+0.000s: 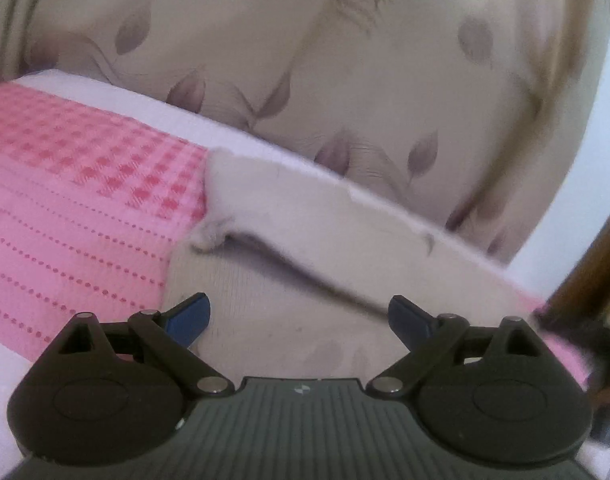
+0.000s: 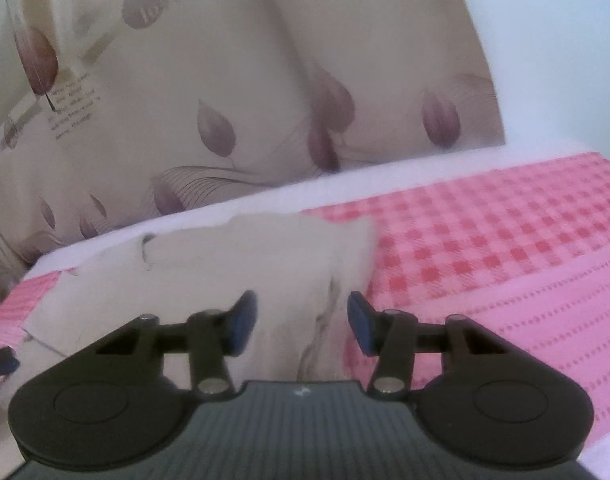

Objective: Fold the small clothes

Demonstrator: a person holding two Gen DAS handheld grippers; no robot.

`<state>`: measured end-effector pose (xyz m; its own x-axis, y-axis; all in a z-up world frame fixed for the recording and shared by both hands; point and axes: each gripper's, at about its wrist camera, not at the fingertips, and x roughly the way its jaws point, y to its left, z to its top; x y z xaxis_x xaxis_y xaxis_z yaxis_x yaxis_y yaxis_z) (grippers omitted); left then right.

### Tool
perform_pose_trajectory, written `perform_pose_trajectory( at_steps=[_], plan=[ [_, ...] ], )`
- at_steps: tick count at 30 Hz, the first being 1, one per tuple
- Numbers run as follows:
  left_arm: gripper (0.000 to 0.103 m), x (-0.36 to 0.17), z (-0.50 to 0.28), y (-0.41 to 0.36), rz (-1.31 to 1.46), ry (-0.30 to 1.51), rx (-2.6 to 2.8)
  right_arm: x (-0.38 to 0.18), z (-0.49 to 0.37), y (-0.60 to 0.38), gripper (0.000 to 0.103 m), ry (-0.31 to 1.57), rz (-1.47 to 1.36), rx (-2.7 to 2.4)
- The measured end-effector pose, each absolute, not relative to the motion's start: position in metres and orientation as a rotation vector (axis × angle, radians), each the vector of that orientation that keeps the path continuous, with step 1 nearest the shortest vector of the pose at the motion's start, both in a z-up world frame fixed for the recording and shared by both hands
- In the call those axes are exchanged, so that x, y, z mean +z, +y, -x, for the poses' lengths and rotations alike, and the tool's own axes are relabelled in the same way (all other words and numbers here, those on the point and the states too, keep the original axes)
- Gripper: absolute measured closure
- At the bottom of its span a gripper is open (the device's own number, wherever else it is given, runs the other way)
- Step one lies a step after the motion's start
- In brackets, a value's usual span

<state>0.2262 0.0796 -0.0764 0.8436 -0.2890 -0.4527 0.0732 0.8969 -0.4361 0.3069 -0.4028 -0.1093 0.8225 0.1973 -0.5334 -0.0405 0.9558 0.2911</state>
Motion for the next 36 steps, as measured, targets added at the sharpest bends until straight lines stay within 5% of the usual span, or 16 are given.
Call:
perform_pose_trajectory(
  at_steps=[2,3,13,20,27,28,30,32,36],
  plan=[
    [0.004,-0.075,-0.225,0.081,0.424,0.515,-0.173,-0.113,-0.315,-0.393,0.088,0.624,-0.203,0.147],
    [0.004,-0.076,-0.226,0.081,0.426,0.519,-0.177,-0.113,-0.317,-0.388,0.092,0.629,-0.173,0.149],
    [0.001,-0.077,-0.218,0.088,0.482,0.472,-0.120,-0.064,-0.316,-0.395,0.095,0.393,-0.230,0.105],
    [0.001,-0.078,-0.223,0.089,0.487,0.487,-0.080,-0.129,-0.357,-0.423,0.093,0.591,-0.364,0.039],
    [0.000,-0.080,-0.227,0.092,0.490,0.518,-0.067,-0.104,-0.309,-0.434,0.090,0.519,-0.512,0.068],
    [0.000,-0.081,-0.228,0.093,0.493,0.521,-0.074,-0.098,-0.295,-0.430,0.088,0.512,-0.516,0.089],
    [0.000,-0.080,-0.229,0.096,0.501,0.533,-0.098,-0.092,-0.259,-0.419,0.068,0.527,-0.521,0.160],
    [0.001,-0.073,-0.228,0.097,0.481,0.587,-0.150,-0.089,-0.221,-0.404,0.018,0.565,-0.481,0.211],
    [0.001,-0.060,-0.199,0.107,0.427,0.656,-0.202,-0.089,-0.126,-0.381,0.014,0.599,-0.382,0.227]
  ],
)
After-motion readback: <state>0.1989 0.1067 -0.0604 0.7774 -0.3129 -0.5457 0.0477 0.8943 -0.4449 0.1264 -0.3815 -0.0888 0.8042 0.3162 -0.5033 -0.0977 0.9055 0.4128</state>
